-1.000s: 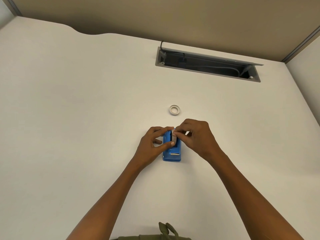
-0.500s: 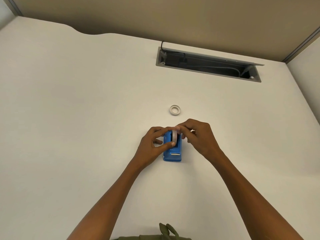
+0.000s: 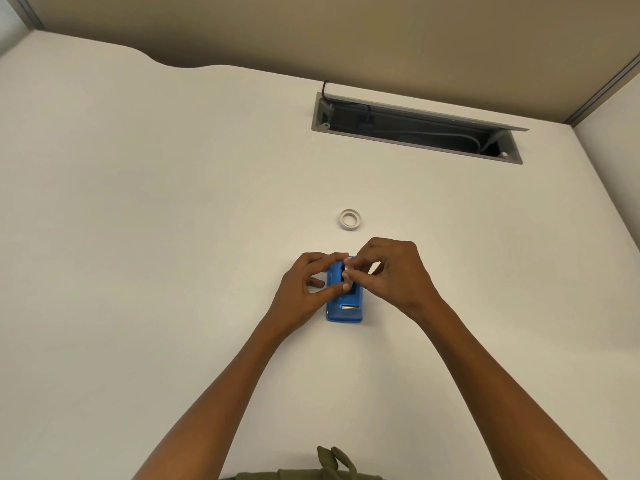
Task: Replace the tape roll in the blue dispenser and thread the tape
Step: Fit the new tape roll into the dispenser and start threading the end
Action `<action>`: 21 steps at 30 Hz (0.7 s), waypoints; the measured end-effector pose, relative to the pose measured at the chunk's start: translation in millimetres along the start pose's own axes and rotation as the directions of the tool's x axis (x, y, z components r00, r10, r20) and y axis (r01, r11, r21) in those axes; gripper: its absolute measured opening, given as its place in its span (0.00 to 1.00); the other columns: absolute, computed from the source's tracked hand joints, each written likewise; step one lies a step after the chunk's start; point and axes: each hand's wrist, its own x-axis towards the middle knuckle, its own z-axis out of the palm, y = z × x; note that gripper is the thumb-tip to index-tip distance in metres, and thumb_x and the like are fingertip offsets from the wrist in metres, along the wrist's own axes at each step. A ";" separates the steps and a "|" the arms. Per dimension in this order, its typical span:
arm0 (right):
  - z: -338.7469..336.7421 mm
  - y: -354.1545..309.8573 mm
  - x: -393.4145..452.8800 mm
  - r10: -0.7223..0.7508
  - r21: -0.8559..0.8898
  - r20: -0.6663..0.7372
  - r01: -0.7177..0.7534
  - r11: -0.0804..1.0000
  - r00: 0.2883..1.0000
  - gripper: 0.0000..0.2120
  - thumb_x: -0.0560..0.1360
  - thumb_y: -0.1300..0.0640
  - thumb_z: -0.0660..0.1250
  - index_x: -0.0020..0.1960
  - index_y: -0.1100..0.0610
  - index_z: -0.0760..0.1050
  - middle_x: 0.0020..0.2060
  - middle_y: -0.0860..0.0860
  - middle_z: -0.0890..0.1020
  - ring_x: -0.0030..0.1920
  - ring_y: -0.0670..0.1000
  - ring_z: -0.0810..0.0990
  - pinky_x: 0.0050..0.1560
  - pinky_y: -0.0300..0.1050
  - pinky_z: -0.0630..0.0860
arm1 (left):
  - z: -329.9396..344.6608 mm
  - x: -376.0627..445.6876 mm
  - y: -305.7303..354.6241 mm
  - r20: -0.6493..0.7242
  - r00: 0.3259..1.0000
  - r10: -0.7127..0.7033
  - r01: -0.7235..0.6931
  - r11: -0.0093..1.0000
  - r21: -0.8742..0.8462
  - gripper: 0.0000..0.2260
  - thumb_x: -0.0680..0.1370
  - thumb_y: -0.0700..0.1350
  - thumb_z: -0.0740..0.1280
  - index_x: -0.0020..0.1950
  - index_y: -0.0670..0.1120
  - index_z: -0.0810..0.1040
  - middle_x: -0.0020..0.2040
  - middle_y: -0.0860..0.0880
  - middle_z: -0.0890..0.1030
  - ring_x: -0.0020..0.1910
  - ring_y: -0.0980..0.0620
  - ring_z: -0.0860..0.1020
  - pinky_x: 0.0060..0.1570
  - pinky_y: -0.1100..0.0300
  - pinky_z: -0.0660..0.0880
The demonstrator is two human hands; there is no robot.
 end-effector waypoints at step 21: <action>-10.1 -15.2 20.2 0.143 0.000 0.236 -0.147 0.989 0.961 0.04 0.64 0.68 0.69 0.37 0.62 0.78 0.28 0.53 0.79 0.27 0.52 0.77 0.34 0.45 0.80 | 1.1 0.0 -3.9 -0.022 1.000 -0.008 0.008 1.000 0.002 0.21 0.72 0.48 0.72 0.63 0.55 0.73 0.58 0.52 0.74 0.55 0.56 0.75 0.50 0.64 0.77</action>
